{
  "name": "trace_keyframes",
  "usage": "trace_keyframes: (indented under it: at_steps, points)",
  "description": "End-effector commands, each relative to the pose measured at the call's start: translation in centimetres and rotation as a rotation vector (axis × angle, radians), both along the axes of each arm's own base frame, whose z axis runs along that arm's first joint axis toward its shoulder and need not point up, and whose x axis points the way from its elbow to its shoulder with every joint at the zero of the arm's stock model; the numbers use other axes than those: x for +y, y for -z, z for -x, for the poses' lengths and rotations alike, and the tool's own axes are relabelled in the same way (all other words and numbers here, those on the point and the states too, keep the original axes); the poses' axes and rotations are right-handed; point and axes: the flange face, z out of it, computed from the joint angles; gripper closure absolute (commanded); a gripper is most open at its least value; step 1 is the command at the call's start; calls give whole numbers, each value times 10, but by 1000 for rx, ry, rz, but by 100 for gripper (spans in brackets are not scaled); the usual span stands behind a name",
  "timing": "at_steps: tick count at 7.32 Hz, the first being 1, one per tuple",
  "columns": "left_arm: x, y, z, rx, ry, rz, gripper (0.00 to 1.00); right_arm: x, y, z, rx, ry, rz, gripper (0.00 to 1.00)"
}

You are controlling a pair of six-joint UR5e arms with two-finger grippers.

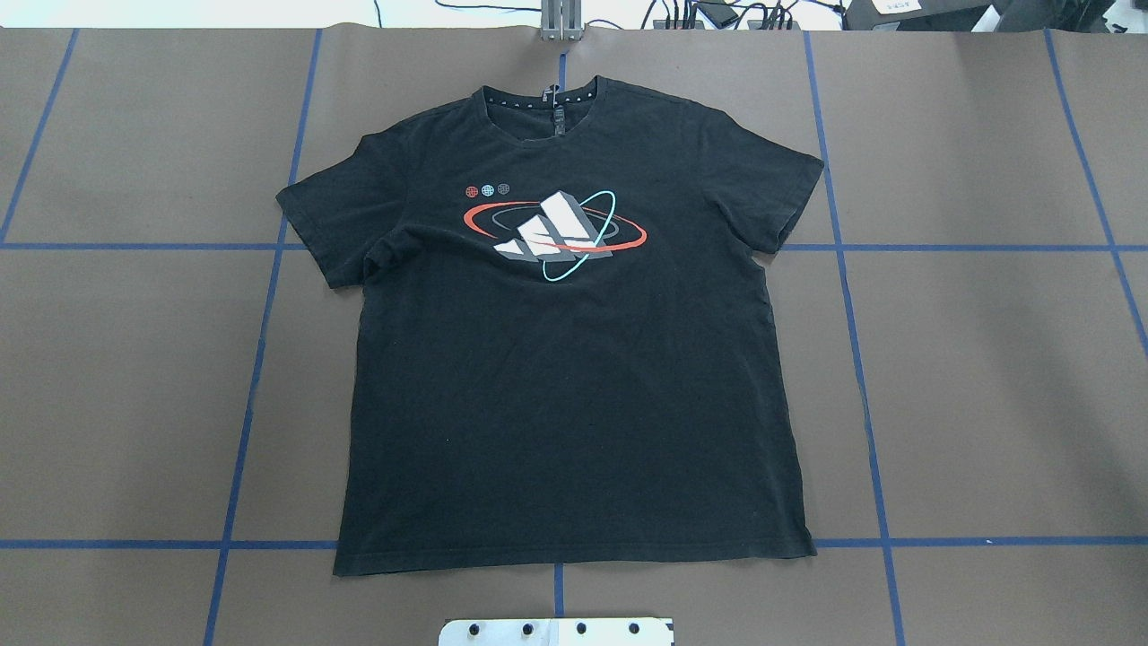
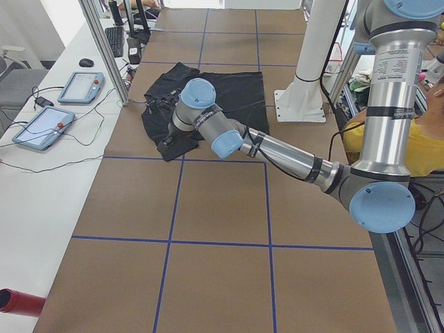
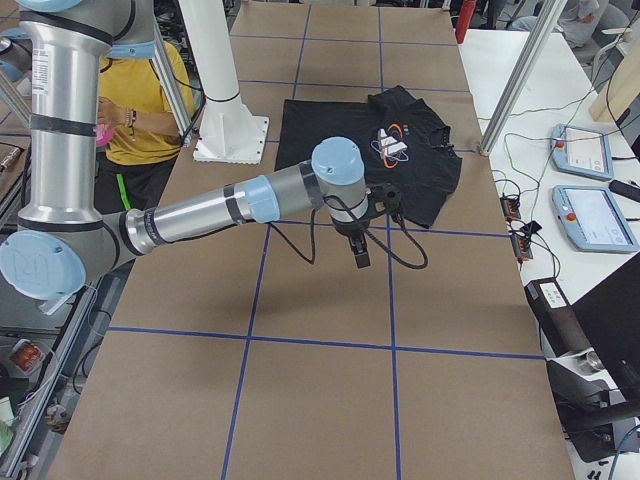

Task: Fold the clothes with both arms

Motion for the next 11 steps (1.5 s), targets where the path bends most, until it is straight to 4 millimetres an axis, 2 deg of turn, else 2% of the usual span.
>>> trace_keyframes:
  at_steps: [1, 2, 3, 5, 6, 7, 8, 9, 11]
  points:
    - [-3, 1, -30, 27, -26, 41, 0, -69, 9, 58, -29, 5, 42, 0]
    - [-2, 2, -33, 32, -27, 48, 0, -92, -2, 88, -37, -21, 36, 0]
    - [-1, 3, -33, 33, -29, 45, 0, -109, -11, 126, -54, -64, 40, 0]
    - [-1, 2, -37, 33, -36, 48, 0, -130, -6, 231, -79, -210, 76, 3]
    - [-1, 0, -41, 43, -24, 79, 0, -136, -3, 272, -97, -255, 76, 6]
    - [-7, -5, -39, 40, 68, 119, 0, -140, -8, 303, -118, -299, 95, 10]
    - [-15, -20, -41, 77, 141, 115, 0, -150, -5, 333, -128, -332, 96, 12]
    - [-21, -44, -48, 106, 142, 91, 0, -161, 3, 352, -125, -346, 89, 15]
    - [-22, -48, -56, 113, 131, 86, 0, -182, 17, 372, -123, -341, 87, 21]
